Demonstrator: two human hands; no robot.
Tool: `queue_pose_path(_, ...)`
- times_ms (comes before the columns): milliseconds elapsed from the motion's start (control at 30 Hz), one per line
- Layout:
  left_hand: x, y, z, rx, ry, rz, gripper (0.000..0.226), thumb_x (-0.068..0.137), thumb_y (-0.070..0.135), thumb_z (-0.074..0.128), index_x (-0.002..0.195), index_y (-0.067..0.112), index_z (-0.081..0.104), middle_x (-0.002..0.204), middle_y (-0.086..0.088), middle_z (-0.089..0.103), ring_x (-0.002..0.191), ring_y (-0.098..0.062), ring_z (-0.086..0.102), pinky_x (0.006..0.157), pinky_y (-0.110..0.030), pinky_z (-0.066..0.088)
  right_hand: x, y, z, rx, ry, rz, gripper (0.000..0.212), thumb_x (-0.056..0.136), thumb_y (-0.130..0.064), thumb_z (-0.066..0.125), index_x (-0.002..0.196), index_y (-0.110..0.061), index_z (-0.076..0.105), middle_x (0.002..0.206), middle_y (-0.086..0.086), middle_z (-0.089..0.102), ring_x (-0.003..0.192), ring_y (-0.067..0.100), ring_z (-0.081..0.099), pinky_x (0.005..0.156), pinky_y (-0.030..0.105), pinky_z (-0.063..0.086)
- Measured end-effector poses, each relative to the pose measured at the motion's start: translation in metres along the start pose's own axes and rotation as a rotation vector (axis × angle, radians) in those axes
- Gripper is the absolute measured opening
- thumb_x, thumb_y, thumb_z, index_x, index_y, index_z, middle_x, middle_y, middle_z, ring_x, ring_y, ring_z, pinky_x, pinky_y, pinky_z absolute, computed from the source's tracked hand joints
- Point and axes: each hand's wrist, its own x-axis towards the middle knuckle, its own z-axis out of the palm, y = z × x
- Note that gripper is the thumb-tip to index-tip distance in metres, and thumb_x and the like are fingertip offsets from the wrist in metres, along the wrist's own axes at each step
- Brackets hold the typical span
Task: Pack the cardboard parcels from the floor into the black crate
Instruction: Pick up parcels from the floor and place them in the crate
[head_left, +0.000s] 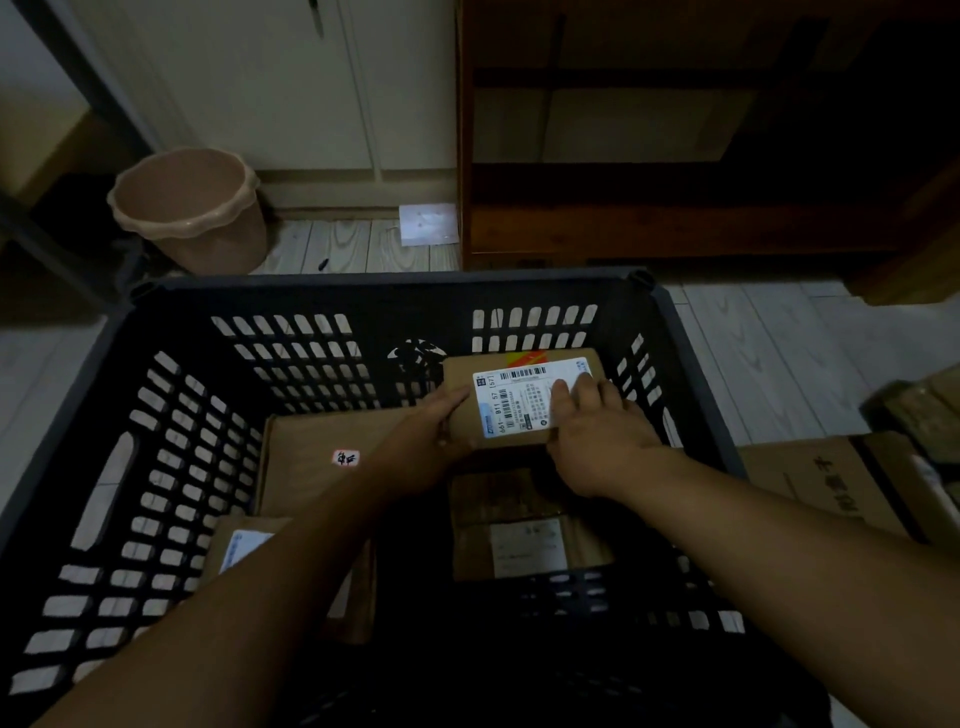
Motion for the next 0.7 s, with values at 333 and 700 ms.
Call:
queue_pose_path(333,-0.071,0.065,-0.069,-0.032,-0.037,-0.201,0.072,0.086,0.042,0.060,0.145,0.020,0.025,0.154,-0.005,0.023,0.141,-0.024,0.022,0.115,-0.036,0.019,-0.080,0.007,-0.066,0.253,0.008,-0.002,0.075,0.093,-0.051,0.044,0.152,-0.021,0.010,0.159,0.009,0.007,0.146,0.032,0.004,0.118,0.045,0.012)
queue_pose_path(700,-0.270,0.311,-0.254,-0.134,-0.123,-0.278,0.051,0.092,0.012,0.056,0.139,0.001,0.037,0.145,-0.015,0.037,0.135,-0.029,0.034,0.110,-0.028,0.027,-0.304,0.009,-0.286,0.512,-0.083,0.017,0.068,0.092,-0.056,0.037,0.150,-0.027,0.019,0.159,0.009,0.015,0.146,0.031,0.008,0.118,0.050,0.011)
